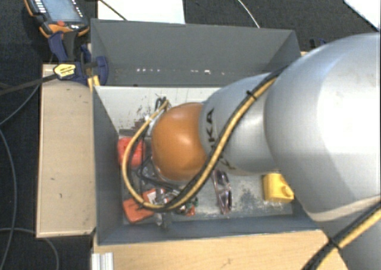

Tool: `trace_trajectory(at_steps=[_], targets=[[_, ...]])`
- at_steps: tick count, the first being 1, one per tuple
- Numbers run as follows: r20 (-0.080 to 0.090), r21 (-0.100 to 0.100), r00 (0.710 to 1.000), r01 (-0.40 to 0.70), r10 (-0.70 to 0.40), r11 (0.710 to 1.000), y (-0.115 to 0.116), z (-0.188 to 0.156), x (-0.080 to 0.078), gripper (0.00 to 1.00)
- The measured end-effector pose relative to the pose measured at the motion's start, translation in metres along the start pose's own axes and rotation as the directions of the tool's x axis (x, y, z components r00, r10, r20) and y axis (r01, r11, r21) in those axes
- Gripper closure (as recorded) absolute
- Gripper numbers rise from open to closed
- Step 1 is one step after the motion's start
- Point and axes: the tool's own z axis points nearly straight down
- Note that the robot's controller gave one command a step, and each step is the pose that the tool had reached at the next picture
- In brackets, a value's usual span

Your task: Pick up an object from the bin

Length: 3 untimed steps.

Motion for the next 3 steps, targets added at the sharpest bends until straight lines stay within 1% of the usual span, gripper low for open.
trace_trajectory(at_steps=[1, 3], targets=[[-0.006, 0.006, 0.999, 0.047, -0.047, 0.999, 0.0214, -0.0027, -0.0086, 1.0], [-0.006, 0.006, 0.999, 0.044, -0.044, 0.999, 0.021, -0.0051, -0.0079, 1.0]])
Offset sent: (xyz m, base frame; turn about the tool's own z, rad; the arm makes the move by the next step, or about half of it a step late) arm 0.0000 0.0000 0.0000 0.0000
